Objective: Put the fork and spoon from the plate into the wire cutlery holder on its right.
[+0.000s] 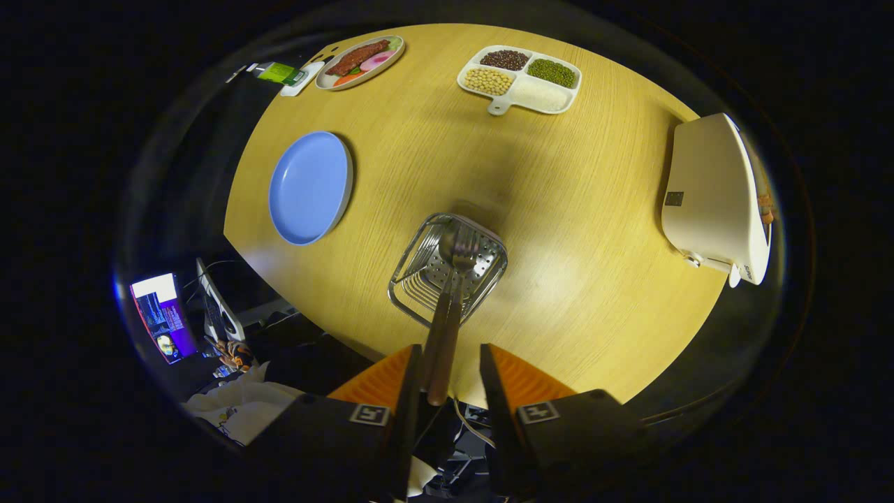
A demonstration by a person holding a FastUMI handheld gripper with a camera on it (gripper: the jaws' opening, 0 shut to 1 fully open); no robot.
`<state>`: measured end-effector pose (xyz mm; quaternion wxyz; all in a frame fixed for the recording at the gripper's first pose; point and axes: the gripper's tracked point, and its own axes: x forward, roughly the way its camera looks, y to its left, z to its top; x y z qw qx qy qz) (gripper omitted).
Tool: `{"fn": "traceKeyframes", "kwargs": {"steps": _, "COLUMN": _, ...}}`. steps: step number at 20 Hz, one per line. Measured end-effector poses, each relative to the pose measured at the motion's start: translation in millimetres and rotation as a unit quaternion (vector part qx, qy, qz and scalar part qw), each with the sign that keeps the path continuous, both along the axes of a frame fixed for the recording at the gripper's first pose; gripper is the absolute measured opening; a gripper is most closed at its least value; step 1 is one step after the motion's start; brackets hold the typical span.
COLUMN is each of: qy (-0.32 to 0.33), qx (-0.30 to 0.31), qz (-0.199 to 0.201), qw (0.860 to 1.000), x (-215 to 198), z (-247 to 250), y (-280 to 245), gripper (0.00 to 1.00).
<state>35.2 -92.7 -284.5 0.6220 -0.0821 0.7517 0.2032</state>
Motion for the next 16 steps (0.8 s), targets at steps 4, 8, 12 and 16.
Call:
{"fn": "traceKeyframes", "kwargs": {"steps": 4, "qy": -0.031, "qx": 0.033, "qz": -0.027, "qw": 0.999, "x": 1.6, "z": 15.4, "y": 13.9, "gripper": 0.93}}
{"fn": "traceKeyframes", "kwargs": {"steps": 8, "qy": -0.092, "qx": 0.048, "qz": -0.061, "qw": 0.993, "x": 10.5, "z": 30.7, "y": 16.1, "gripper": 1.0}}
{"fn": "traceKeyframes", "kwargs": {"steps": 12, "qy": -0.169, "qx": 0.087, "qz": -0.113, "qw": 0.975, "x": 15.4, "z": 61.0, "y": 29.7, "gripper": 0.99}}
{"fn": "traceKeyframes", "kwargs": {"steps": 16, "qy": -0.268, "qx": 0.101, "qz": -0.153, "qw": 0.946, "x": 18.4, "z": 93.6, "y": 40.9, "gripper": 1.0}}
